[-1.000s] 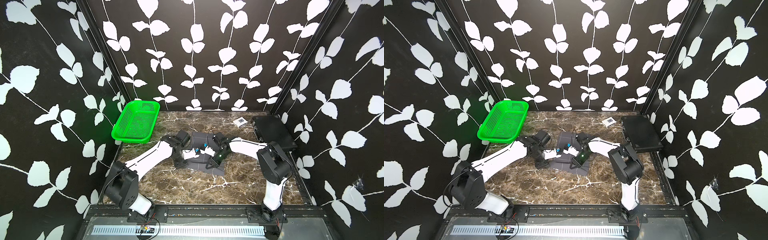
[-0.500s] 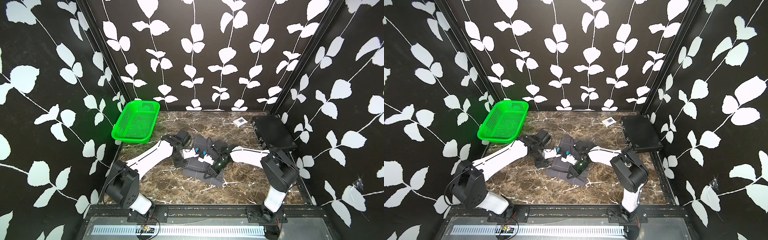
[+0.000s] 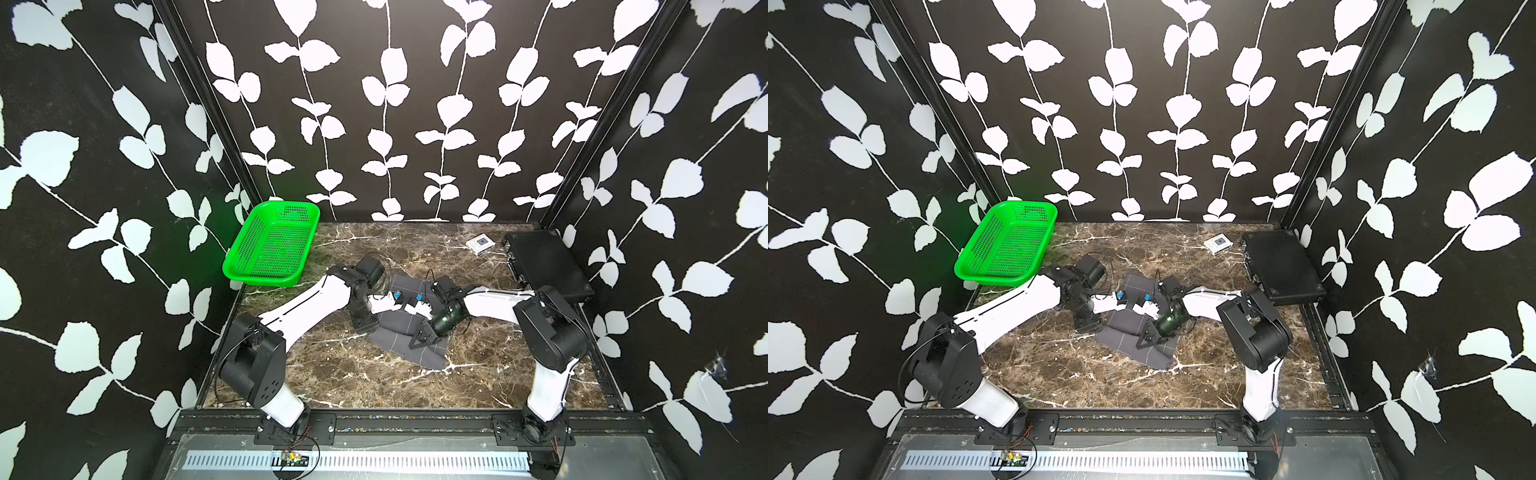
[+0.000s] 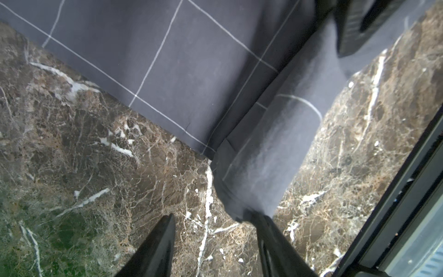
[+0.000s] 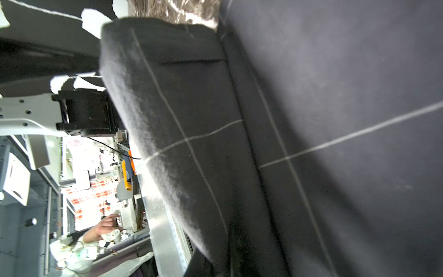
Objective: Roll up the pillowcase
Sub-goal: Roll the pillowcase at the center of the board.
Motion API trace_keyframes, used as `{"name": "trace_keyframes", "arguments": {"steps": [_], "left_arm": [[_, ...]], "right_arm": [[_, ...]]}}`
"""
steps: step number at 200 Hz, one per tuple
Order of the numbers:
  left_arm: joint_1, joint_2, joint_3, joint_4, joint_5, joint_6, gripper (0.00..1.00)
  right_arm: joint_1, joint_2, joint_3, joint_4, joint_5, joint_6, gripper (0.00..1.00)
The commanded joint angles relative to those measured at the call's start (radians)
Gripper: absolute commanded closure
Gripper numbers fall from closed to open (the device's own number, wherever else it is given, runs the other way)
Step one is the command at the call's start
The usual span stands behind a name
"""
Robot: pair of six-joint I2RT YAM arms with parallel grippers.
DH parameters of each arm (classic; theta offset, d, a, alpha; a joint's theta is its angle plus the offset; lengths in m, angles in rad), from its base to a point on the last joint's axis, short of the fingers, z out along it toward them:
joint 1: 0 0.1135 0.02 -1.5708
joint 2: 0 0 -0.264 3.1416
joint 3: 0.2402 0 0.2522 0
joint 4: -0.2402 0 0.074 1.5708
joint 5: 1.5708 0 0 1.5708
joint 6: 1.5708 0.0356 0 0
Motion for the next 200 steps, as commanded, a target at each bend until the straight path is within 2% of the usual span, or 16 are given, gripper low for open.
{"name": "trace_keyframes", "arguments": {"steps": [1,59,120,179,200], "left_arm": [[0.005,0.019,0.017,-0.023,0.032,-0.011,0.45],[0.005,0.124,0.077,0.05,0.031,-0.009,0.45],[0.016,0.268,0.173,0.097,-0.034,-0.058,0.46],[0.055,0.328,0.166,0.137,-0.061,-0.098,0.48],[0.065,0.341,0.163,0.137,-0.062,-0.097,0.49]], "right_arm": [[-0.046,0.022,0.044,-0.007,-0.005,0.005,0.83],[-0.104,0.027,0.076,-0.021,0.091,-0.039,0.71],[-0.115,-0.033,0.078,-0.031,0.236,-0.113,0.68],[-0.116,-0.211,-0.003,-0.025,0.389,-0.168,0.63],[-0.116,-0.279,-0.067,-0.016,0.389,-0.182,0.63]]}}
